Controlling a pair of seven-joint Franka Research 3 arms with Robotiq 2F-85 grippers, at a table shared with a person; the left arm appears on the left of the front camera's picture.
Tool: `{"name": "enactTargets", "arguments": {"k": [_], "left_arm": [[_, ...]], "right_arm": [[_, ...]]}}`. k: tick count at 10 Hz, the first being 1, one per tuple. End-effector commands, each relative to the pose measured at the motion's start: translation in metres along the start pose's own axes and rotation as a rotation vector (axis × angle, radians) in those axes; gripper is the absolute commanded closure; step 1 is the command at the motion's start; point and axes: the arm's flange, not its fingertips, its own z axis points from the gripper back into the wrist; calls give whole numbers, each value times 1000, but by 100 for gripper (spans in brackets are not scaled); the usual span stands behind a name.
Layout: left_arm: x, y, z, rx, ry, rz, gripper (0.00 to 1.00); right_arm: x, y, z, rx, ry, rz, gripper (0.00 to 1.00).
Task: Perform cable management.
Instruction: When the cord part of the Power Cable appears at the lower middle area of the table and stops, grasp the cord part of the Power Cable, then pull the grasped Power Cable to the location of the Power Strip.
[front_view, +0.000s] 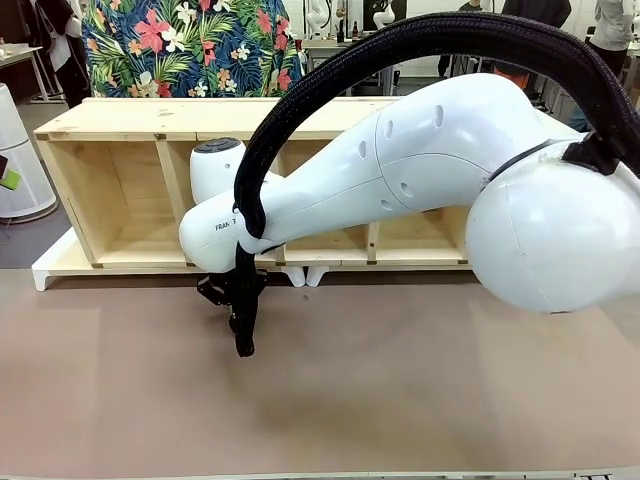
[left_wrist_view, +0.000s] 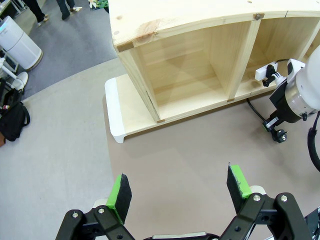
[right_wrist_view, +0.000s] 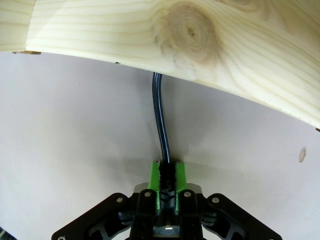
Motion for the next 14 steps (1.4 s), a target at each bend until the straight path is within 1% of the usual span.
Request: {"name": "enactTargets", "arguments": {"k": [1, 11, 12, 14], "left_arm": [[-1, 2, 0, -2, 4, 5, 0], [-1, 2, 0, -2, 4, 5, 0], [-1, 2, 0, -2, 4, 5, 0], [-1, 2, 0, -2, 4, 5, 0]], "right_arm": [[0, -1, 0, -6, -3, -5, 100], [0, -1, 0, -6, -3, -5, 100], [0, -1, 0, -1, -1, -1, 85], [-19, 1, 5, -54, 0, 32, 85]]}}
